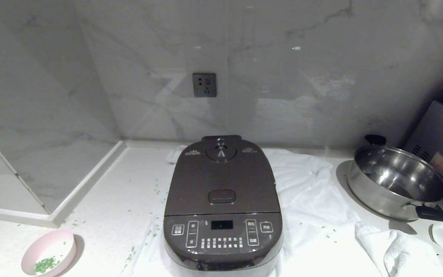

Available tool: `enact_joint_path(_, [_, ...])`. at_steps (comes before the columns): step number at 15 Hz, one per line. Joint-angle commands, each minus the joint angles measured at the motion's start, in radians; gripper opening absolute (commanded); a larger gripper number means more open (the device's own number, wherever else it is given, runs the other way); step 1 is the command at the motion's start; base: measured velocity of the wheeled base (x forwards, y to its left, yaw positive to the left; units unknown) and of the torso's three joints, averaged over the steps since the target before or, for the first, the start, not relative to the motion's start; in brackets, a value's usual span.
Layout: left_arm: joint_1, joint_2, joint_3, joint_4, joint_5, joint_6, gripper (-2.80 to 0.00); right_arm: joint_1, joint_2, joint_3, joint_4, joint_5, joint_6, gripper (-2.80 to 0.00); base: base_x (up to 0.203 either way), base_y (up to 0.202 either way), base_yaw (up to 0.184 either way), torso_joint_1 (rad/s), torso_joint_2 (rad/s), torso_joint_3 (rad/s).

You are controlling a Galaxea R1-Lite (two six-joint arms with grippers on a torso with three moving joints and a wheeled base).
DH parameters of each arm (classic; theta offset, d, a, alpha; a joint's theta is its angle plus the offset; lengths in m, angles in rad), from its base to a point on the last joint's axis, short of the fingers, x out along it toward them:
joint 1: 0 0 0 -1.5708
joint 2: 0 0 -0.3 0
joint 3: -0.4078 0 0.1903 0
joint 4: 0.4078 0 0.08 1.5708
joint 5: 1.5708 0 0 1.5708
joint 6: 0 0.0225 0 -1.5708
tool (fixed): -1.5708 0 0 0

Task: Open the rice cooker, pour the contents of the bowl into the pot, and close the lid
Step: Open the rice cooker

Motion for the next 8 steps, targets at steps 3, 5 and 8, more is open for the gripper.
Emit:
enact_joint_path(3, [0.000, -0.002, 0.000, 0.000, 0.000, 0.000, -2.80, 0.000, 0.000, 0.000, -0.002, 0.001, 0.000, -2.80, 0.000, 0.000, 0.000, 0.000, 0.00, 0.000])
enact_joint_path(5, [0.000, -0.002, 0.000, 0.000, 0.000, 0.000, -2.80, 0.000, 0.000, 0.000, -0.002, 0.001, 0.003, -2.80, 0.000, 0.000, 0.000, 0.000, 0.00, 0.000])
enact_joint_path(8, [0.000, -0.003, 0.000, 0.000, 0.000, 0.000, -2.80, 0.000, 0.000, 0.000, 0.000, -0.002, 0.004, -2.80, 0.000, 0.000, 0.000, 0.000, 0.00, 0.000])
